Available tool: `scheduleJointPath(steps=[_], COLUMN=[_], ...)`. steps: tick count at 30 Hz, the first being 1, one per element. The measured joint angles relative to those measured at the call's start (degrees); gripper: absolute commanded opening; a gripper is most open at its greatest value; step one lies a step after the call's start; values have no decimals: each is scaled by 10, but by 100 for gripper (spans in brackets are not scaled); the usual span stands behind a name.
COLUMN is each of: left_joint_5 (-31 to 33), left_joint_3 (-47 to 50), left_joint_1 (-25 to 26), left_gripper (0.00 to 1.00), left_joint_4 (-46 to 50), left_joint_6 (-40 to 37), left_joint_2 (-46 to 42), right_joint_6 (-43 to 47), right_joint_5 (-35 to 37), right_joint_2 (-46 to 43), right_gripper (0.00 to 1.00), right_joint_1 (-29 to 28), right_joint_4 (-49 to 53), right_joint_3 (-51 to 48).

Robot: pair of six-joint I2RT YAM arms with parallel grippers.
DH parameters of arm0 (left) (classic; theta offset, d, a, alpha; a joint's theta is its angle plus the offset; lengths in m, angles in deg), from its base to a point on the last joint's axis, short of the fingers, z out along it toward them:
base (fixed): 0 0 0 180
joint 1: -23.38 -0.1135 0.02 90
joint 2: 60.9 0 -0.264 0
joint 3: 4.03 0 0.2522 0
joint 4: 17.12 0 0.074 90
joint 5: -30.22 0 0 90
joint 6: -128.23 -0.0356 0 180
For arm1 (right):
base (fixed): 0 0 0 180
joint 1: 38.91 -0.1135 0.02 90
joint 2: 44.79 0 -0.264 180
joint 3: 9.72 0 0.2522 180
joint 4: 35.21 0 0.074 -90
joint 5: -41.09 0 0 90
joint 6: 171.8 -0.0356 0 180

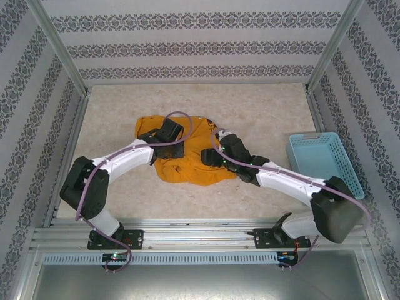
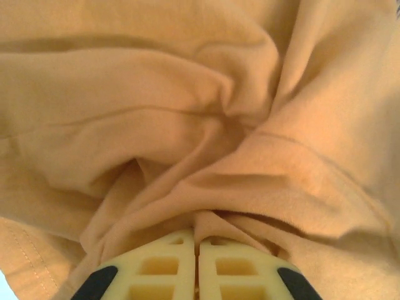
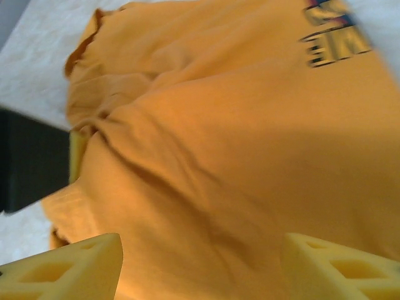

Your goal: Fold the inside-out t-shirt

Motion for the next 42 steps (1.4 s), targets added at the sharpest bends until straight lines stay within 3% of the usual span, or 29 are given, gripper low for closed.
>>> scheduleJointPath(steps=[4, 6, 13, 17, 20, 23, 27, 30, 37, 42], left_joint_5=[-24, -38, -72, -76, -76, -70, -54, -43, -31, -33], left_joint_3=[-12, -12, -12, -25, -54, -86, -110, -99, -34, -20], left_joint_1=[-6, -6, -6, -7, -7, -7, -7, -7, 29, 40], left_gripper=[0, 0, 0, 1, 2, 10, 36, 44, 41, 42], left_joint_4=[-15, -18, -18, -12, -3, 3, 30, 39, 48, 47], left_joint_6=[0, 1, 2, -4, -13, -21, -24, -25, -32, -39], left_joint_2=[-10, -26, -95, -103, -73, -27, 15, 10, -86, -71], right_joint_6=[0, 0, -5, -14, -20, -32, -61, -89, -114, -120], right_joint_5=[-23, -30, -28, -34, -46, -58, -84, -105, -120, -124], right_joint_2=[49, 74, 119, 107, 86, 68, 63, 69, 80, 80], right_gripper=[67, 62, 17, 0, 0, 0, 0, 0, 0, 0], right_joint_1=[-15, -18, -15, 1, 11, 13, 15, 19, 20, 20], right_joint_4=[-35, -46, -61, -78, -93, -111, -153, -187, -228, -234], right_joint_3=[10, 25, 51, 36, 12, -13, -46, -63, -64, -64])
